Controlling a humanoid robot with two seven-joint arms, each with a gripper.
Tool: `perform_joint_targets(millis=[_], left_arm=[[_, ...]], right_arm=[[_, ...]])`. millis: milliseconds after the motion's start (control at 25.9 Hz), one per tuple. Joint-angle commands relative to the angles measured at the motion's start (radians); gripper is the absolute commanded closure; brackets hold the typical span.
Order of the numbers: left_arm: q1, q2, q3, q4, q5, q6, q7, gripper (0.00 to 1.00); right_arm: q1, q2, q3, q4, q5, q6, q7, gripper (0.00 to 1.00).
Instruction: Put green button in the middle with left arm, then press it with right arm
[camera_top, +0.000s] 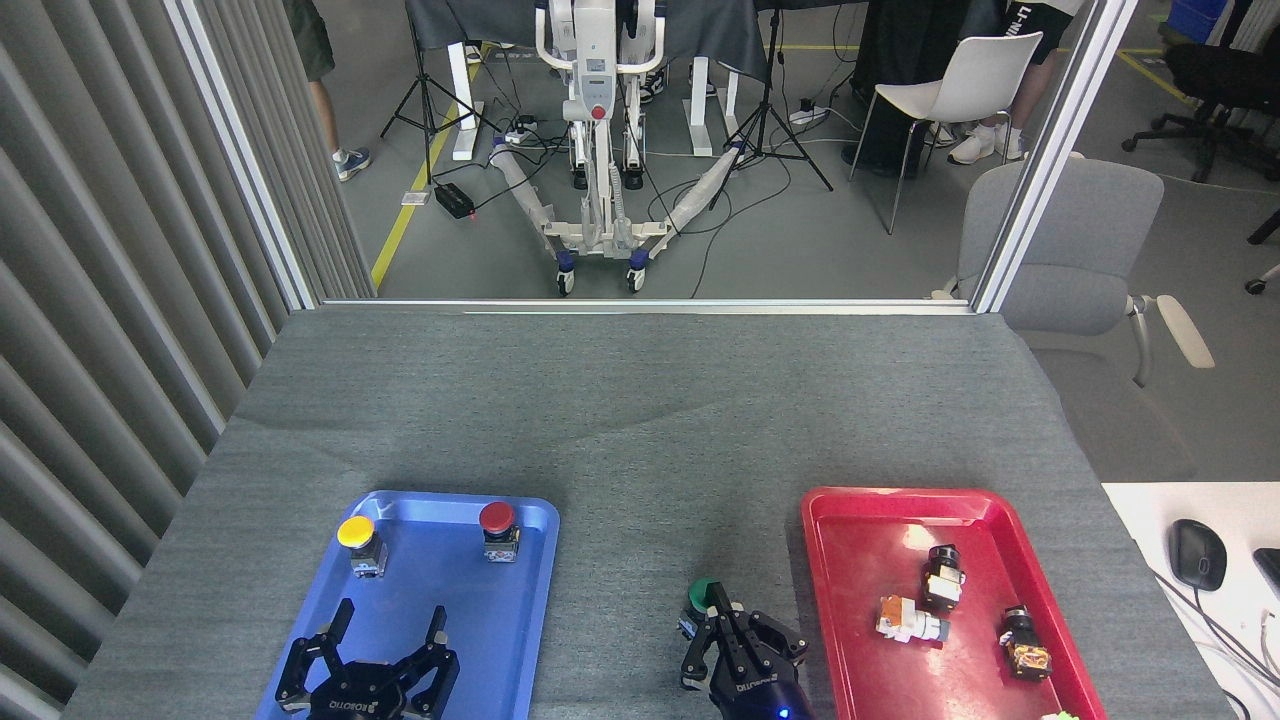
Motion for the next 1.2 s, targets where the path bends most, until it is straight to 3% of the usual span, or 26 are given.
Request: perform_joint_targets(millis=[0, 77, 232, 270, 656, 772, 1158], left_arm=[[0.0, 0.001, 0.0, 0.004, 0.0, 0.0, 0.0, 0.01], [0.0, 0.001, 0.0, 0.005, 0.001, 0.0, 0.0, 0.01], [0.0, 0.001, 0.0, 0.007, 0.001, 0.0, 0.0, 0.01], [0.0, 0.001, 0.0, 0.007, 0.001, 0.0, 0.0, 0.01], [-0.002, 0.001, 0.0, 0.007, 0.001, 0.0, 0.0, 0.01], [0.0, 0.001, 0.0, 0.007, 0.001, 0.0, 0.0, 0.01], [0.0, 0.001, 0.0, 0.007, 0.001, 0.0, 0.0, 0.01]], right_arm=[[0.002, -0.006, -0.01, -0.068, -0.001, 0.019, -0.004, 1.0], [0.006, -0.011, -0.028, -0.089, -0.002, 0.02, -0.004, 0.77], [0.026, -0.031, -0.109, -0.116, -0.002, 0.02, -0.005, 0.06], [0.032, -0.039, -0.125, -0.119, -0.004, 0.019, -0.007, 0.01], [0.114, -0.088, -0.275, -0.208, -0.008, -0.038, -0.013, 0.0], [0.128, -0.118, -0.278, -0.215, -0.011, -0.039, -0.013, 0.0], [0.166, -0.143, -0.28, -0.255, -0.011, -0.03, -0.013, 0.0]])
